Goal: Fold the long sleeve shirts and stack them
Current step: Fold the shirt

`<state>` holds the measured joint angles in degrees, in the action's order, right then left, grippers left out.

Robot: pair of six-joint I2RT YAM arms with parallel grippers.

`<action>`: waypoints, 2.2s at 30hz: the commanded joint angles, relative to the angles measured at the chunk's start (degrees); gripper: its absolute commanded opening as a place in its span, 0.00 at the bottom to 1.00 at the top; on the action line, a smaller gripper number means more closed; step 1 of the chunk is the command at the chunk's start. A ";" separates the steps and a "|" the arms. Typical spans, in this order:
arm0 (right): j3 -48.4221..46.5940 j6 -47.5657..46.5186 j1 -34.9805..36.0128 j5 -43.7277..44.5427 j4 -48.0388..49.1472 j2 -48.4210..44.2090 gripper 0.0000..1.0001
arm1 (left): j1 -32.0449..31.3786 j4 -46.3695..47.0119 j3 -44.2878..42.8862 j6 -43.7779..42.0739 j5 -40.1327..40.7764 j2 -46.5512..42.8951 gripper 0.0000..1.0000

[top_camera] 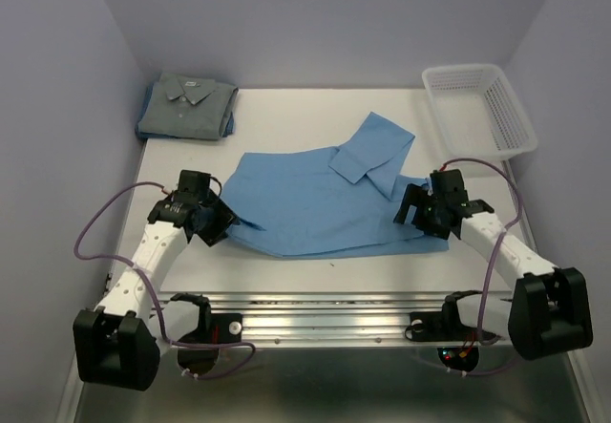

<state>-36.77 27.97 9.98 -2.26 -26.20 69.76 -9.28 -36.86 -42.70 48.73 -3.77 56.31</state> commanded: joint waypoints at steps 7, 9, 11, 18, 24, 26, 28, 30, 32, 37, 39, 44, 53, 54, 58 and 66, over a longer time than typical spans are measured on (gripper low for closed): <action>-11.37 -6.41 -0.13 0.68 -5.53 -9.46 1.00 | -0.04 -3.51 -8.35 0.76 9.04 0.28 0.99; -12.61 -9.75 -0.13 -1.41 -3.62 -9.55 1.00 | -0.04 3.24 -11.94 -4.22 7.56 2.98 0.99; -15.33 -13.79 -0.13 -2.39 -2.29 -8.16 1.00 | -0.04 7.40 -17.29 -8.02 5.63 10.95 0.99; -32.55 -18.46 -0.13 -5.91 1.24 7.55 1.00 | -0.04 15.94 -40.33 -30.77 -8.44 41.21 0.99; -42.21 -25.94 0.39 -11.36 3.53 21.78 1.00 | -0.04 6.93 -63.53 -41.51 -4.76 63.54 0.99; -44.86 -27.26 0.92 -10.75 2.64 25.33 1.00 | -0.04 2.52 -73.52 -44.14 -3.88 71.08 0.98; -46.98 -29.88 1.44 -9.87 2.90 28.93 1.00 | -0.13 0.22 -76.47 -47.05 -5.28 74.62 0.98; -48.30 -31.38 1.45 -9.52 2.64 30.87 1.00 | -0.13 -0.49 -75.79 -50.73 -4.85 75.26 0.98; -50.23 -33.31 1.45 -9.34 1.85 33.50 1.00 | 0.05 1.78 -71.94 -54.52 -4.06 74.21 0.97; -54.45 -35.17 1.45 -11.88 -2.10 38.34 1.00 | 0.49 3.64 -68.66 -60.85 -8.79 74.20 0.97; -54.63 -35.09 1.45 -11.72 -2.02 39.31 1.00 | 0.93 3.90 -67.61 -61.30 -12.55 74.64 0.95; -55.68 -34.82 1.45 -10.22 -2.72 41.07 1.00 | 1.72 5.66 -63.75 -61.48 -16.53 73.15 0.58; -56.65 -34.29 7.15 -4.42 -3.51 43.09 1.00 | 2.16 11.10 -57.59 -56.65 -15.05 63.85 0.00; -56.57 -34.03 7.94 -2.85 -2.90 43.18 1.00 | 2.16 11.72 -56.63 -55.77 -14.69 63.05 0.00; -55.25 -36.22 11.29 -0.82 -0.88 42.22 1.00 | 2.16 12.87 -55.22 -53.48 -14.16 59.88 0.00; -52.43 -39.04 12.87 1.12 -0.70 41.51 1.00 | 2.16 10.24 -55.38 -51.02 -6.79 57.94 0.35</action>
<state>-90.02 -8.88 22.63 -4.19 -28.88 112.49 -7.07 -24.99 -97.84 -3.68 -15.59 115.66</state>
